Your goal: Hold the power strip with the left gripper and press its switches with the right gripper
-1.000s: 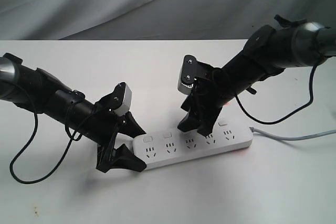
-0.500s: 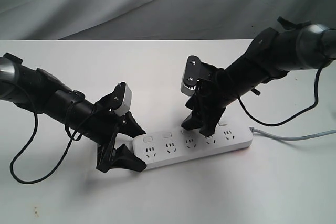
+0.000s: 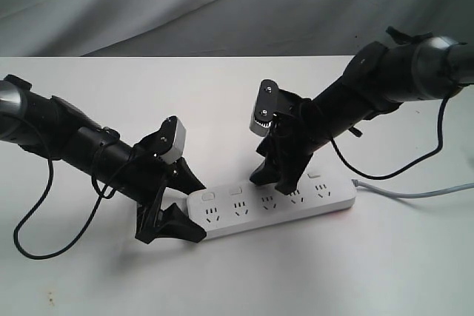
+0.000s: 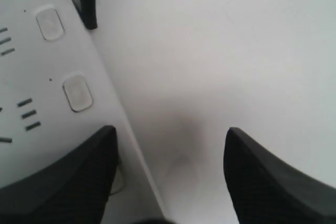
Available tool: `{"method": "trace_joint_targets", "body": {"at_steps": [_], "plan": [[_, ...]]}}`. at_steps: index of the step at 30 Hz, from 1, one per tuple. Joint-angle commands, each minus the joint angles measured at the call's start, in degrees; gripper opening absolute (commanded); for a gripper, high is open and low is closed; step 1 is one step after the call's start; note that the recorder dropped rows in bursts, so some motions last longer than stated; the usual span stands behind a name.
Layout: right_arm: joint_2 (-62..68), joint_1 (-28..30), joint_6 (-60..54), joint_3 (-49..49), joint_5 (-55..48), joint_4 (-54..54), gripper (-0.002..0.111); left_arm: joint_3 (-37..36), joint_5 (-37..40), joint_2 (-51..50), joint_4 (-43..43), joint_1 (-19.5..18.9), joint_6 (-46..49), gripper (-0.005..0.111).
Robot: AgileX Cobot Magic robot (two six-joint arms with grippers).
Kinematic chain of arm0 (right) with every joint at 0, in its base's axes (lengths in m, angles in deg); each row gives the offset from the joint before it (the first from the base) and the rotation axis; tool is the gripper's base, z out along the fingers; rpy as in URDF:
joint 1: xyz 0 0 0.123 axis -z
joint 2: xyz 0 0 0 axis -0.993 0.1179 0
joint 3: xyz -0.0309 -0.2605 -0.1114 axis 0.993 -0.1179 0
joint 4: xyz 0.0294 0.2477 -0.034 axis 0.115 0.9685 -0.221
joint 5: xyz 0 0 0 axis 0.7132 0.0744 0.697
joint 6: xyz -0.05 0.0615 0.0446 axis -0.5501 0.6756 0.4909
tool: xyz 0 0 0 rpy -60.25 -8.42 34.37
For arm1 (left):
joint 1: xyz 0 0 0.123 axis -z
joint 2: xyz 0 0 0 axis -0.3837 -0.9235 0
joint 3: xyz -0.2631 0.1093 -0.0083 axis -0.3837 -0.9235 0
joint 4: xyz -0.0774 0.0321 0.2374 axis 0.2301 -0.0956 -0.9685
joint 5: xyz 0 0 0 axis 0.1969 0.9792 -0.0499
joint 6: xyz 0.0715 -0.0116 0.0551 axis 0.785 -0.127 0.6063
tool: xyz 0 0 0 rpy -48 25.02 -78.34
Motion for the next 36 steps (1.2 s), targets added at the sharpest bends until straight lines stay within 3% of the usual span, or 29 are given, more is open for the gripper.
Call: {"method": "trace_joint_targets", "body": {"at_steps": [1,13,24,36], "plan": [[-0.24,-0.62,-1.10,-0.95,0.85,-0.82,0.056,-0.21,-0.88,-0.08,-0.19,0.34,-0.15,0.030],[-7.64,8.18,-1.39,-1.37,-7.02,3.28,0.056,-0.21,-0.88,-0.08,-0.19,0.34,-0.15,0.030],[-4.89,8.18,-12.42,-5.95,-0.81,11.82,0.056,-0.21,-0.88,-0.08,-0.19,0.34,-0.15,0.030],[-3.06,8.18,-13.18,-5.95,-0.73,11.80,0.056,-0.21,-0.88,-0.08,-0.19,0.34,-0.15,0.030]]}}
